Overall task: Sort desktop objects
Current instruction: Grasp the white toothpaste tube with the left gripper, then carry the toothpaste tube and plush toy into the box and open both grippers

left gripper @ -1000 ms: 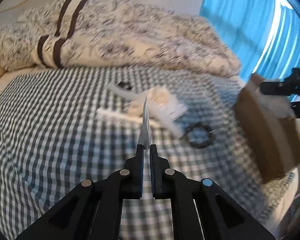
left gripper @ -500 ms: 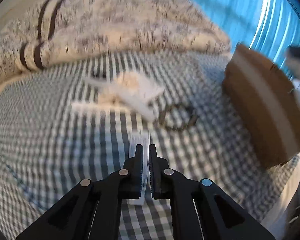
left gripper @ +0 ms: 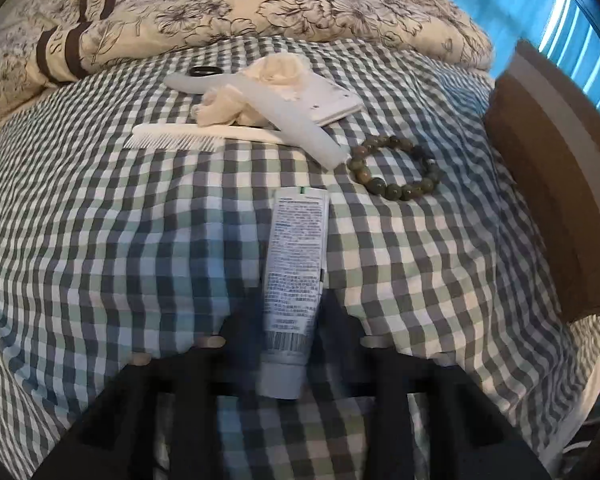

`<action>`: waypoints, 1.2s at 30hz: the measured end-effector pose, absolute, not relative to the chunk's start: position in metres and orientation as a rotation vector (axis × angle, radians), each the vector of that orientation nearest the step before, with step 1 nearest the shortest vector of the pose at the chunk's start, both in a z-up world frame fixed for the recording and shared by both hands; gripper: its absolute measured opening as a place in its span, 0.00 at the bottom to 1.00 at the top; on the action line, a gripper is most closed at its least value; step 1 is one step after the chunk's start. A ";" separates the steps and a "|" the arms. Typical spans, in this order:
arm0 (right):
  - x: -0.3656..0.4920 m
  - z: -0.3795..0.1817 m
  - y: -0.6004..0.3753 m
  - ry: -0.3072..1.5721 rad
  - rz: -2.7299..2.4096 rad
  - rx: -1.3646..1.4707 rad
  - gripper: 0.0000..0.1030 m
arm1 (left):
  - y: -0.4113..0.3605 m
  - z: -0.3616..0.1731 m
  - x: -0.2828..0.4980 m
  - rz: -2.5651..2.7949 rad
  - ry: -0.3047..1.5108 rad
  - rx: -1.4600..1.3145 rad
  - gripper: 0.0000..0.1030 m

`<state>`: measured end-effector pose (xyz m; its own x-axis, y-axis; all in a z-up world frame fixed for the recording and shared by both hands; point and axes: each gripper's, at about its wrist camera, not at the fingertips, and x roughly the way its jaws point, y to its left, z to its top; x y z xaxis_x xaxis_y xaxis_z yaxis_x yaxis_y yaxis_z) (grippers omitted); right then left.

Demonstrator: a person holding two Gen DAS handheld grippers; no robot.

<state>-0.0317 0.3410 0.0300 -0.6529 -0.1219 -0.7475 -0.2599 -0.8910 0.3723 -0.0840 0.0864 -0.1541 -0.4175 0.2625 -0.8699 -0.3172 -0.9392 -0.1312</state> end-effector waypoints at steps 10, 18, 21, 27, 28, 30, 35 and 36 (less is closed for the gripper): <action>-0.025 0.043 0.339 0.707 2.722 -1.223 0.52 | 0.079 -0.107 -0.072 2.441 0.047 -1.338 0.27; 0.009 0.071 0.392 0.755 2.674 -1.051 0.52 | 0.139 -0.017 -0.048 2.395 0.132 -1.063 0.27; 0.025 0.079 0.421 0.760 2.619 -0.982 0.52 | 0.177 0.020 -0.036 2.317 0.167 -0.970 0.27; 0.042 0.063 0.473 0.805 2.483 -0.971 0.52 | 0.269 0.060 -0.018 2.100 0.193 -0.877 0.27; 0.043 0.059 0.480 0.820 2.467 -0.976 0.52 | 0.283 0.060 -0.019 2.080 0.201 -0.888 0.27; 0.046 0.050 0.493 0.846 2.442 -0.989 0.52 | 0.310 0.052 -0.022 2.042 0.229 -0.917 0.27; 0.052 0.046 0.509 0.858 2.442 -0.980 0.75 | 0.347 0.027 -0.015 2.070 0.370 -0.948 0.52; 0.054 0.048 0.510 0.858 2.450 -0.962 0.75 | 0.347 0.025 -0.014 2.070 0.370 -0.945 0.63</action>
<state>0.0539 0.5101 0.0484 -0.6982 0.1144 -0.7067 -0.5305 -0.7456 0.4034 -0.0137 0.3473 0.0252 -0.3898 0.5561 -0.7340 -0.7761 -0.6275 -0.0632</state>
